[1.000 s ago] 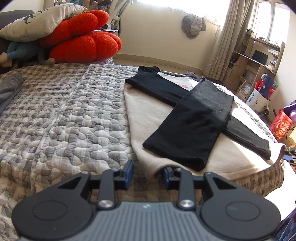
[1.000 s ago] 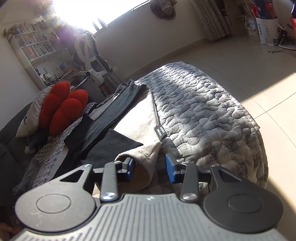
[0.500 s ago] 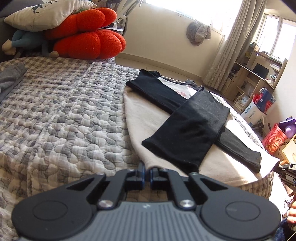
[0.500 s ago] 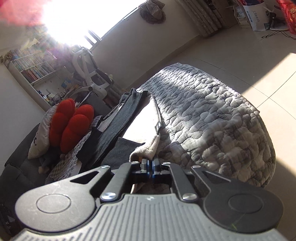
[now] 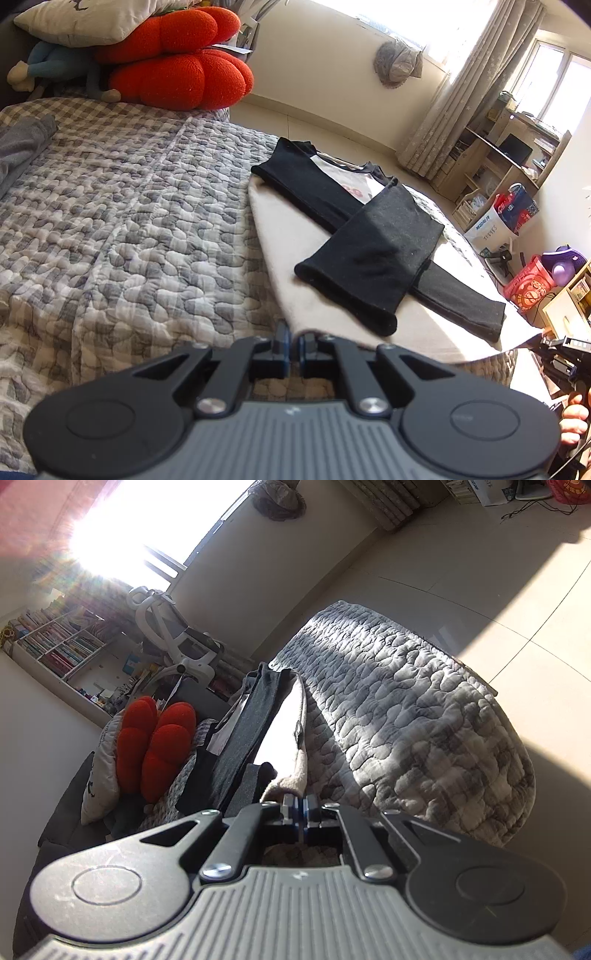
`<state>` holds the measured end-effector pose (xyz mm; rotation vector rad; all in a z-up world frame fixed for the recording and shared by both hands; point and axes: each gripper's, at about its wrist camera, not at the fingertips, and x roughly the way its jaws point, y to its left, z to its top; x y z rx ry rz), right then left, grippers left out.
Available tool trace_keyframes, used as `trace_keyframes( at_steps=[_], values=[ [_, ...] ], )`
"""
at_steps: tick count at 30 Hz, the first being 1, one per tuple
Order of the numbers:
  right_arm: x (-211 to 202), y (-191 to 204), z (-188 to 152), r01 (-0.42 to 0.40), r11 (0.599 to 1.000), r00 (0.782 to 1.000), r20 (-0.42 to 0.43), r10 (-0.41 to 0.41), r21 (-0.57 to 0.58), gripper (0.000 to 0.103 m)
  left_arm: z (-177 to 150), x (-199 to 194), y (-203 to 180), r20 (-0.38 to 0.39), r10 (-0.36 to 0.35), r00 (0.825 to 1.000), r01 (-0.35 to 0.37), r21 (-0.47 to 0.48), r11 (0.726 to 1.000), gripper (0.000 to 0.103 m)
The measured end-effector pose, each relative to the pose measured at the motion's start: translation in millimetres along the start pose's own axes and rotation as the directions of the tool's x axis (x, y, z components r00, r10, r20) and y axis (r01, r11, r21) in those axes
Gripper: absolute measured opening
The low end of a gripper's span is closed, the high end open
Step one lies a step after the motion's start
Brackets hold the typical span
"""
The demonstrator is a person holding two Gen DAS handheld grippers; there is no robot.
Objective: Fold clothes
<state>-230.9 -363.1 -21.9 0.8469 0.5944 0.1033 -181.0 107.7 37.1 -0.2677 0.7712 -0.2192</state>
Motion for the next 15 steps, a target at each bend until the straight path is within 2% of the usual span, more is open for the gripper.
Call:
trace_keyframes(
  at_steps=[1, 4, 7, 10, 15],
  values=[
    [3.9, -3.8, -0.8, 0.025, 1.0, 1.0, -0.006, -0.025, -0.003, 0.005, -1.3, 1.3, -0.4, -0.004, 0.01, 1.0, -0.01, 0.012, 1.0, 0.004],
    [2.3, -8.2, -5.0, 0.025, 1.0, 1.0, 0.003, -0.025, -0.003, 0.005, -4.9, 6.0, 2.4, -0.023, 0.035, 0.999, -0.035, 0.025, 0.999, 0.004],
    [-7.0, 1.1, -7.8, 0.017, 0.998, 0.999, 0.036, -0.014, -0.064, 0.004, -8.7, 7.2, 2.2, -0.019, 0.064, 0.998, -0.063, 0.055, 0.996, 0.004],
    [8.8, -4.8, -10.6, 0.096, 0.99, 0.995, -0.007, -0.097, -0.103, 0.004, -11.4, 11.9, 1.2, -0.02, 0.087, 0.996, -0.086, 0.078, 0.993, 0.004],
    [-2.2, 1.7, -9.0, 0.065, 0.988, 0.998, 0.014, -0.064, -0.141, 0.004, -17.2, 9.3, -3.5, -0.006, 0.093, 0.996, -0.092, 0.122, 0.988, 0.004]
  ],
)
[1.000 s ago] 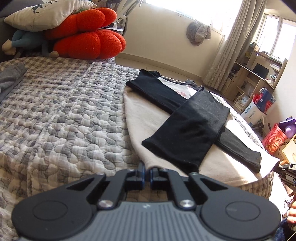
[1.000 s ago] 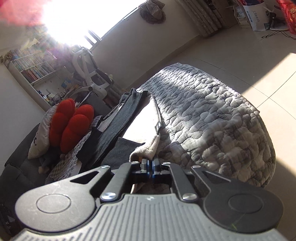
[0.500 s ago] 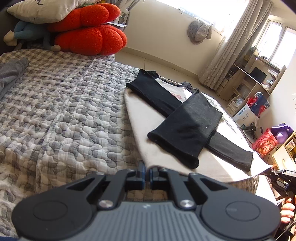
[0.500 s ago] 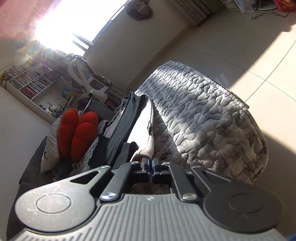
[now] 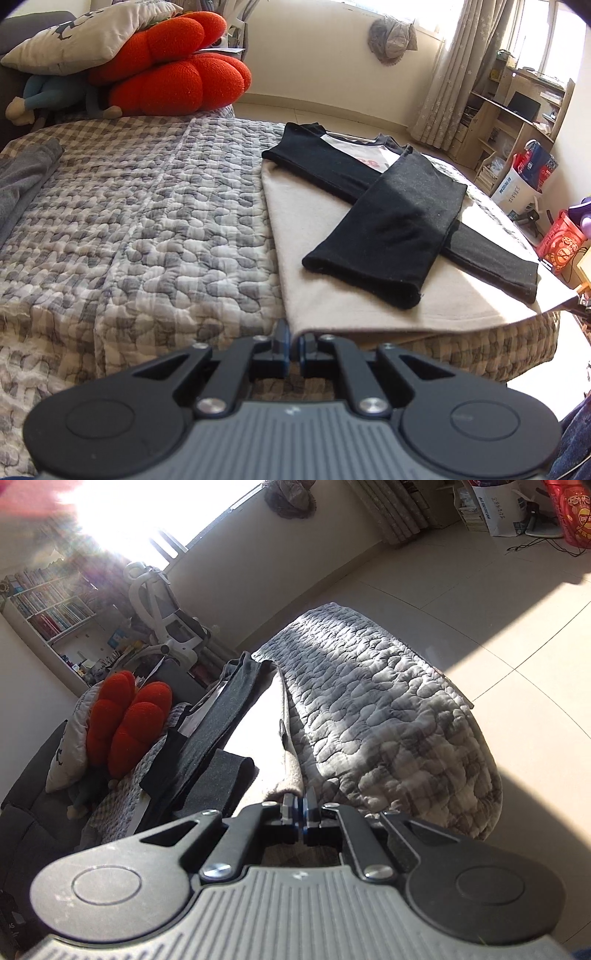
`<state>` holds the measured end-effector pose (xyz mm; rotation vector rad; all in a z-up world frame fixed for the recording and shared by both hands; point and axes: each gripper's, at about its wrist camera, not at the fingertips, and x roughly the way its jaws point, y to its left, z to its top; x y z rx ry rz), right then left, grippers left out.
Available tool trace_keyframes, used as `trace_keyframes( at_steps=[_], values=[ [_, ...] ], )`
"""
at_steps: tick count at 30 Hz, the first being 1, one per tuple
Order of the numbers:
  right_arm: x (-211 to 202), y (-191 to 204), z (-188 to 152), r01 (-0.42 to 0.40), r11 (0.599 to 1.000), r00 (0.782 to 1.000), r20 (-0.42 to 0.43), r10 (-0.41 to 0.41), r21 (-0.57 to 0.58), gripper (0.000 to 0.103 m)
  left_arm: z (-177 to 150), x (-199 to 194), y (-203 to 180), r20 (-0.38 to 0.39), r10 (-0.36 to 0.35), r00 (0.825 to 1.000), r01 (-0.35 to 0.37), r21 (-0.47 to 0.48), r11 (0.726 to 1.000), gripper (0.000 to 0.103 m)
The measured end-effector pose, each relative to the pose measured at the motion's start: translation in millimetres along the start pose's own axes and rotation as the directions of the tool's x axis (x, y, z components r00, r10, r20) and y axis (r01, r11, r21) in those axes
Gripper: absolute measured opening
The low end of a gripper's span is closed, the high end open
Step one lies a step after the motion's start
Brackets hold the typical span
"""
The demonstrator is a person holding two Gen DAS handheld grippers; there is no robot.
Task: Fold clothes
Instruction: 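Open the right gripper and release the beige cloth edge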
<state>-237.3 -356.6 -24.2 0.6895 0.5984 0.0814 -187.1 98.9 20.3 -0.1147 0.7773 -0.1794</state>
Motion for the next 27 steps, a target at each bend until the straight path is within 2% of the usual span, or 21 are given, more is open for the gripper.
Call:
trace_keyframes(
  at_steps=[4, 6, 8, 12, 15, 17, 23, 27],
  values=[
    [11.6, 0.0, -1.6, 0.029, 0.999, 0.998, -0.056, -0.031, -0.032, 0.005, -1.6, 6.6, -2.0, -0.025, -0.013, 1.0, 0.014, 0.026, 1.0, 0.005],
    [9.1, 3.2, -3.2, 0.027, 0.998, 0.998, -0.048, -0.03, -0.058, 0.006, -3.1, 10.9, -1.4, -0.052, -0.033, 0.998, 0.035, 0.032, 0.999, 0.005],
    [3.3, 3.2, -2.9, 0.024, 0.998, 0.999, -0.027, -0.026, -0.063, 0.011, -2.3, 10.9, 6.6, -0.073, -0.082, 0.994, 0.081, -0.014, 0.997, 0.006],
    [-3.3, -3.6, -3.3, -0.029, 0.999, 0.999, -0.032, 0.028, -0.027, 0.014, 1.0, -2.4, 28.1, -0.043, -0.181, 0.983, 0.173, -0.143, 0.974, 0.007],
    [-8.7, -4.9, -3.6, -0.07, 0.997, 0.997, -0.025, 0.07, -0.01, 0.019, 3.2, -13.5, 31.8, -0.008, -0.202, 0.979, 0.198, -0.165, 0.966, 0.01],
    [-8.8, -3.0, -3.5, -0.065, 0.998, 0.998, -0.016, 0.064, -0.013, 0.048, 6.1, -18.6, 31.7, 0.012, -0.207, 0.978, 0.206, -0.167, 0.964, 0.012],
    [0.4, 4.7, -7.9, -0.112, 0.994, 0.993, -0.031, 0.111, -0.02, 0.054, 22.9, -18.9, 19.7, 0.042, -0.197, 0.979, 0.201, -0.142, 0.969, 0.018],
    [10.9, 3.3, -12.0, -0.052, 0.999, 0.998, -0.021, 0.052, 0.004, 0.054, 38.1, -9.1, -10.2, 0.042, -0.193, 0.98, 0.195, -0.057, 0.979, 0.026]
  ],
)
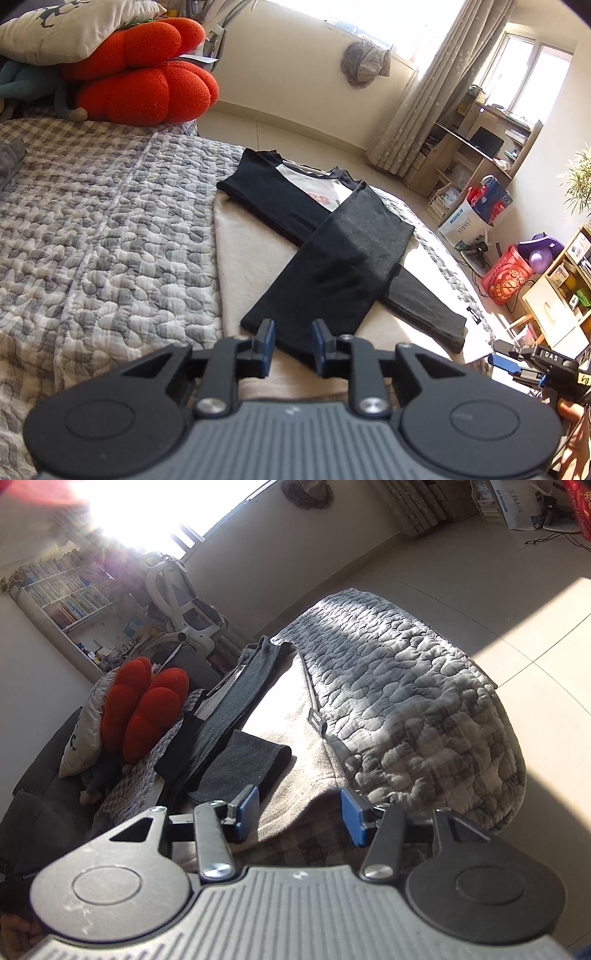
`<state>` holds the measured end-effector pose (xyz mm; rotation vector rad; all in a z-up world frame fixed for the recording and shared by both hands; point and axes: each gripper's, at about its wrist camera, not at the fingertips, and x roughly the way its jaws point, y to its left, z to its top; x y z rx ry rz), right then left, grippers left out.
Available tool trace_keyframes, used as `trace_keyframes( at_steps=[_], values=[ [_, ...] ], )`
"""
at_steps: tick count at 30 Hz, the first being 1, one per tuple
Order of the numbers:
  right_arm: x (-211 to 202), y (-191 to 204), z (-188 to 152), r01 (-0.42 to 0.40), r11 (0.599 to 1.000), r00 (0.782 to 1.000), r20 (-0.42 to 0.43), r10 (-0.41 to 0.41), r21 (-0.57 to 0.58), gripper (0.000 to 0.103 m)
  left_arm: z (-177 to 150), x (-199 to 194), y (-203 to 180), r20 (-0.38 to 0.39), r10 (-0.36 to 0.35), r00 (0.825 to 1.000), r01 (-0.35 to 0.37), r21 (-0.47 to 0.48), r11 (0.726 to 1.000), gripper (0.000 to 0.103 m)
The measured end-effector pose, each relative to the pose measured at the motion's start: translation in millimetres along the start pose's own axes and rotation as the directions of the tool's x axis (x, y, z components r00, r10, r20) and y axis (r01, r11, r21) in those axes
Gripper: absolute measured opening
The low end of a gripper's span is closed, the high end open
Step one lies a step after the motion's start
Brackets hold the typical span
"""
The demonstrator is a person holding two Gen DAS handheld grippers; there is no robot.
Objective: Fold clothes
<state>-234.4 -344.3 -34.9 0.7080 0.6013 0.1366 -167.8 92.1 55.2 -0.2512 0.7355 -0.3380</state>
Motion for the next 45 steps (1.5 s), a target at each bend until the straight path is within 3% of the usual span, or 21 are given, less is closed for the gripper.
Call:
trace_keyframes(
  at_steps=[5, 6, 8, 12, 17, 19, 23, 29, 34, 40, 42, 45],
  values=[
    [-0.5, 2.8, -1.9, -0.008, 1.0, 0.999, 0.048, 0.008, 0.016, 0.051, 22.1, 30.7, -38.1, 0.01, 0.005, 1.0, -0.006, 0.117, 0.993, 0.031],
    [0.9, 4.4, -2.6, 0.007, 1.0, 0.999, 0.051, -0.008, 0.01, 0.047, 26.1, 39.2, -45.3, 0.005, 0.006, 1.0, -0.006, 0.136, 0.991, 0.032],
    [4.0, 5.2, -3.6, 0.025, 1.0, 0.998, 0.053, -0.025, 0.012, 0.03, 33.3, 57.4, -60.3, -0.006, 0.003, 1.0, -0.002, 0.177, 0.984, 0.032],
    [8.9, 5.8, -7.2, 0.042, 0.999, 0.998, 0.053, -0.043, 0.019, 0.028, 40.5, 93.4, -84.2, -0.011, 0.022, 1.0, -0.019, 0.258, 0.966, 0.032],
    [12.2, 2.3, -8.3, 0.059, 0.997, 0.997, 0.049, -0.061, 0.048, 0.028, 40.7, 135.5, -81.3, -0.028, 0.019, 0.999, -0.012, 0.233, 0.972, 0.034],
    [11.6, -0.7, -9.5, 0.05, 0.997, 0.997, 0.057, -0.053, 0.059, 0.028, 32.2, 154.1, -75.5, -0.086, 0.037, 0.996, -0.016, 0.231, 0.973, 0.035],
    [11.4, -0.7, -12.4, 0.043, 0.998, 0.997, 0.064, -0.046, 0.043, 0.028, 25.9, 149.9, -73.7, -0.064, 0.029, 0.998, -0.01, 0.274, 0.962, 0.036],
    [7.9, 1.1, -13.9, 0.027, 0.999, 0.995, 0.096, -0.03, 0.03, 0.028, 30.9, 138.2, -69.0, -0.057, 0.037, 0.998, -0.022, 0.251, 0.968, 0.037],
    [10.7, -6.0, -17.4, 0.018, 0.996, 0.995, 0.092, -0.026, 0.091, 0.028, 24.9, 144.6, -69.2, -0.063, 0.052, 0.997, -0.034, 0.265, 0.964, 0.039],
    [-6.6, -8.3, -16.6, 0.081, 0.991, 0.98, 0.171, -0.099, 0.111, 0.028, 27.2, 143.0, -67.9, -0.063, 0.051, 0.997, -0.034, 0.253, 0.967, 0.04],
    [-10.7, -9.7, -16.9, 0.121, 0.987, 0.972, 0.188, -0.139, 0.105, 0.031, 27.2, 143.8, -64.6, -0.066, 0.051, 0.997, -0.034, 0.244, 0.969, 0.04],
    [-10.0, -15.3, -16.4, 0.078, 0.989, 0.979, 0.176, -0.1, 0.125, 0.037, 27.4, 142.3, -66.1, -0.064, 0.05, 0.997, -0.033, 0.239, 0.97, 0.041]
  ],
)
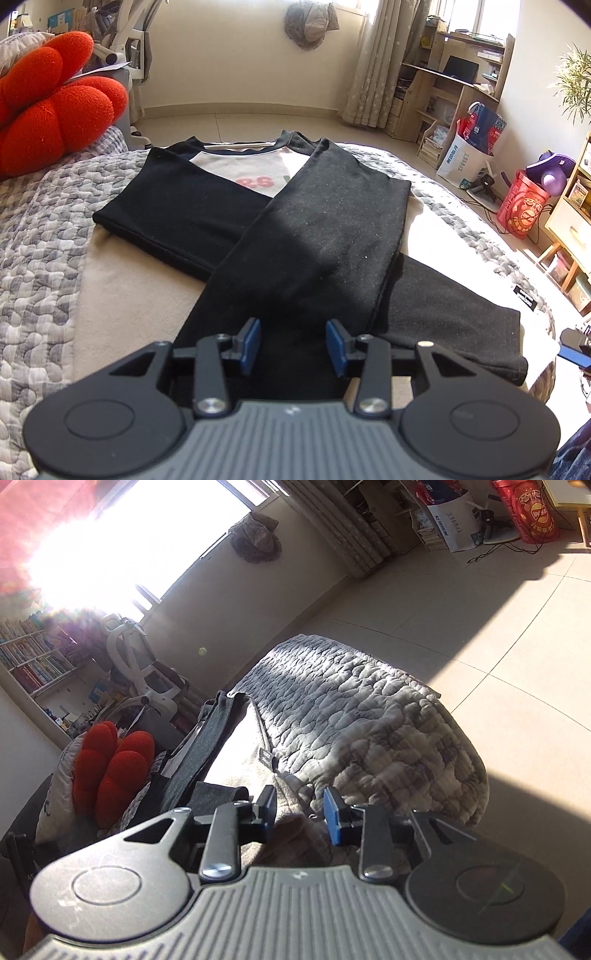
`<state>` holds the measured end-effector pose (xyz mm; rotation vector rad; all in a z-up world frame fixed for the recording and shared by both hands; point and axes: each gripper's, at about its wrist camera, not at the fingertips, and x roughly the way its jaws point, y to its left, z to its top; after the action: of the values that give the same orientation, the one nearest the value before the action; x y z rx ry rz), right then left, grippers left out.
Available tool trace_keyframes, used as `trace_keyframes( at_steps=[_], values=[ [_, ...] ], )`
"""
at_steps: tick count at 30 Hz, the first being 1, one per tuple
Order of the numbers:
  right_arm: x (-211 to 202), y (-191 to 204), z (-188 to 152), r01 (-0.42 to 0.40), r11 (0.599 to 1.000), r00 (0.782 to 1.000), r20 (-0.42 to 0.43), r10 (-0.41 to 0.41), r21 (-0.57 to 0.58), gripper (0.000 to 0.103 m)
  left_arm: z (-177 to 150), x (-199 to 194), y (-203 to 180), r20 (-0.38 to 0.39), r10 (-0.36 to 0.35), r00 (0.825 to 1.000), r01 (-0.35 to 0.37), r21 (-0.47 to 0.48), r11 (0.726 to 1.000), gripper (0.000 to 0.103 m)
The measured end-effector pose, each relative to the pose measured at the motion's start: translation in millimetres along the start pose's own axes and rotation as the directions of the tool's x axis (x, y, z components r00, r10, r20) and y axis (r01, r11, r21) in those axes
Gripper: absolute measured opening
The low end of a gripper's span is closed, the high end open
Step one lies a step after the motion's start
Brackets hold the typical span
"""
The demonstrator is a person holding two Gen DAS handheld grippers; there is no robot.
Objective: Fold clothes
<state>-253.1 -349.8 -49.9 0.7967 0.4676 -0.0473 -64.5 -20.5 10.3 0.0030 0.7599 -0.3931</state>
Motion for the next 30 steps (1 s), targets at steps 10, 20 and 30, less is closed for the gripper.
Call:
trace_keyframes(
  at_steps=[10, 20, 30],
  values=[
    [12.4, 19.3, -9.3, 0.007, 0.995, 1.0, -0.013, -0.008, -0.102, 0.028, -2.5, 4.9, -7.6, 0.013, 0.003, 1.0, -0.003, -0.023, 1.0, 0.04],
    [-1.5, 58.2, -14.9, -0.019, 0.975, 0.991, 0.125, 0.048, -0.222, 0.018, -0.6, 3.3, -0.4, 0.005, -0.02, 1.0, 0.021, -0.052, 0.998, 0.04],
    [8.1, 64.4, -22.9, 0.025, 0.958, 0.994, 0.112, 0.008, -0.286, 0.018, -2.5, 2.6, 0.7, 0.008, -0.028, 1.0, 0.028, -0.055, 0.998, 0.04]
  ],
)
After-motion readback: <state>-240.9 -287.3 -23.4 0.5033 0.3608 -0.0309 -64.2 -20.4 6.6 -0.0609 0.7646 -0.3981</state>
